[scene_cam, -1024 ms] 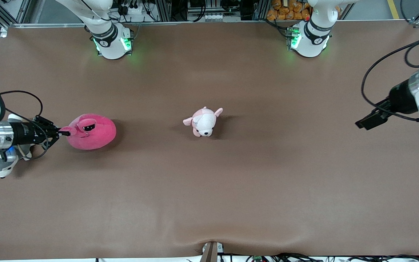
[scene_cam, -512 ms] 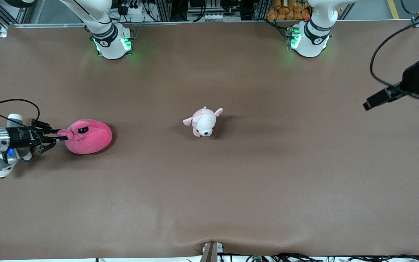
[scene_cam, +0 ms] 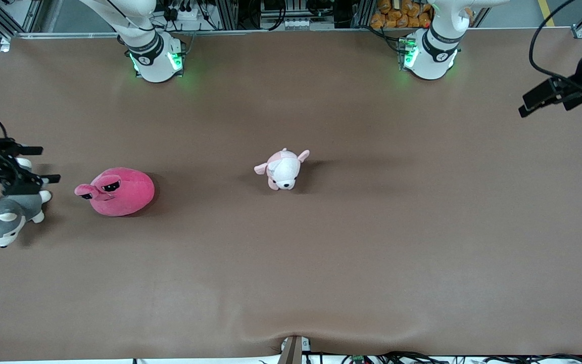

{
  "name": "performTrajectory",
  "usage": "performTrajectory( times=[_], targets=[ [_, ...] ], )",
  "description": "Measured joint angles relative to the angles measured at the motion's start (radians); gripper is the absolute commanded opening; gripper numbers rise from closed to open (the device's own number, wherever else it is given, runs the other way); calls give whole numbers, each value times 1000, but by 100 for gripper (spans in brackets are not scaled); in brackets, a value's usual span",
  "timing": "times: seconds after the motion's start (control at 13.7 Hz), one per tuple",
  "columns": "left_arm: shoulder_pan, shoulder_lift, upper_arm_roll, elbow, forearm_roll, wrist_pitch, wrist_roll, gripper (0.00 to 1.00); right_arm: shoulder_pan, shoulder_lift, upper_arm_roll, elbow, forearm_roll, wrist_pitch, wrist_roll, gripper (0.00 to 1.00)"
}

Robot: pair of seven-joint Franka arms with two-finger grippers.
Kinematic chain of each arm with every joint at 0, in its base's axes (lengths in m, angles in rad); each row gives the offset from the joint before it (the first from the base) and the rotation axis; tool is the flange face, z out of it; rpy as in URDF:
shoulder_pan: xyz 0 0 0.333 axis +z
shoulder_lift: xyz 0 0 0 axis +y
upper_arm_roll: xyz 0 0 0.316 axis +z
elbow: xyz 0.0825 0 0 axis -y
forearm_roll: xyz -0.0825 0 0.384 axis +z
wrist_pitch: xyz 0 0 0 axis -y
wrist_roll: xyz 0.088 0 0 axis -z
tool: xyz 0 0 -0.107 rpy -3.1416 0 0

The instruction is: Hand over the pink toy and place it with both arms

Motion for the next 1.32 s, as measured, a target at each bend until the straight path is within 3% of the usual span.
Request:
performTrajectory(
  times=[0.37,0.59,0.8,1.1,1.32],
  targets=[
    [-10,-41,5,-34,0,-2,0,100,142,-173,13,67,-18,-47,3,100],
    [-10,-41,8,-35,0,-28,0,100,238,-217,19,66,-130,-54,-24,100],
    [-10,-43,8,-35,0,-54,0,100,320,-219,23,64,-326,-54,-316,100],
    [-11,-52,0,-37,6,-57,0,100,285,-241,-12,46,-378,-43,-646,100],
    [-12,-62,-15,-53,7,-56,0,100,213,-359,-19,-142,-378,98,-817,100]
  ],
)
